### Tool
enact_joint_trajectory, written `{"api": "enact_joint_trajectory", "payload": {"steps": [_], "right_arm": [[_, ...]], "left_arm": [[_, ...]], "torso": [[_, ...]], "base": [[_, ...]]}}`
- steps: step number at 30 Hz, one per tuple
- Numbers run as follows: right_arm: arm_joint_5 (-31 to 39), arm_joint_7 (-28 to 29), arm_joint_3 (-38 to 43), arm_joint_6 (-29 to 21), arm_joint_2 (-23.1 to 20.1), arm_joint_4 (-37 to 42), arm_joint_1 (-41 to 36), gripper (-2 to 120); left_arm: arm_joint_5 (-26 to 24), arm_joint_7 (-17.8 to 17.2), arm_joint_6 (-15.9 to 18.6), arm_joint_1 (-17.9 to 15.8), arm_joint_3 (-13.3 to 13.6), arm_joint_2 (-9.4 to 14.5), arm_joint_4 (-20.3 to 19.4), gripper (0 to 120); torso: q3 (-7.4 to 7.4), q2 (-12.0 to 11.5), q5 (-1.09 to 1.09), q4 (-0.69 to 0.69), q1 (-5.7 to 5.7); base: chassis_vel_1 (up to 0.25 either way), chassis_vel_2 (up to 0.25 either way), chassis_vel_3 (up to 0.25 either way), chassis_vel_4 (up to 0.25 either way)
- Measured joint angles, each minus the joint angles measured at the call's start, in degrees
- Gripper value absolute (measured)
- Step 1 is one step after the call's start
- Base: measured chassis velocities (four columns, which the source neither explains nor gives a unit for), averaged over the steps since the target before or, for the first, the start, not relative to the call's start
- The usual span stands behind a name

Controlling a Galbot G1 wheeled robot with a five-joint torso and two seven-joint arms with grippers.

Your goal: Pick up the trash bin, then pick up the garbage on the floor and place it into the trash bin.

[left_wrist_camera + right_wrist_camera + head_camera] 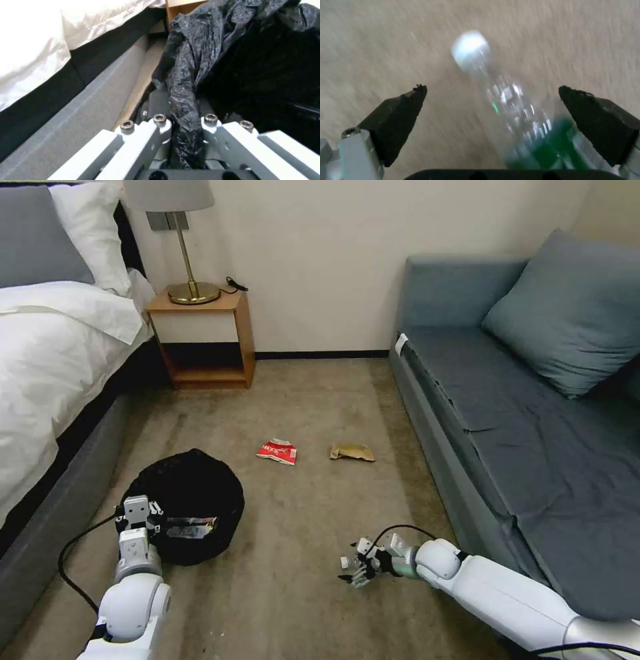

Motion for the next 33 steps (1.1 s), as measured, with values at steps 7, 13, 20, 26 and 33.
{"api": "enact_joint_trajectory", "payload": {"steps": [7, 13, 20, 26, 33], "right_arm": [[-1.73, -0.31, 1.07, 0.63, 1.62, -5.15, 0.31, 100], [-3.88, -1.56, 2.29, 1.97, 3.51, -9.17, 0.63, 95], [-3.9, -2.65, 2.98, 2.56, 3.62, -9.66, 0.79, 79], [-3.67, -2.69, 3.84, 2.83, 3.57, -8.96, 0.55, 59], [-2.77, -3.23, 4.38, 2.63, 3.46, -7.86, 1.49, 33]], "left_arm": [[-0.06, 0.0, 0.15, 0.0, 0.06, 0.04, -0.2, 3], [-0.07, 0.02, 0.15, -0.28, 0.15, 0.1, 0.37, 3], [-0.11, 0.04, 0.13, -0.94, 0.32, 0.33, 1.13, 3], [-0.07, 0.06, 0.13, -1.44, 0.68, -0.15, 1.26, 3], [-0.04, 0.08, 0.23, -1.26, 0.73, 0.01, 0.96, 3]], "torso": [[0.0, 0.0, 0.0, 0.0, 0.0], [0.0, 0.0, -0.01, 0.0, 0.0], [0.0, 0.0, 0.01, 0.01, 0.0], [0.0, 0.0, 0.0, 0.0, 0.0], [0.0, 0.0, 0.0, 0.01, 0.0]], "base": [[0.0, 0.0, 0.0, 0.0], [0.0, 0.0, 0.0, 0.0], [0.0, 0.0, 0.0, 0.0], [0.0, 0.0, 0.0, 0.0], [0.0, 0.0, 0.0, 0.0]]}}
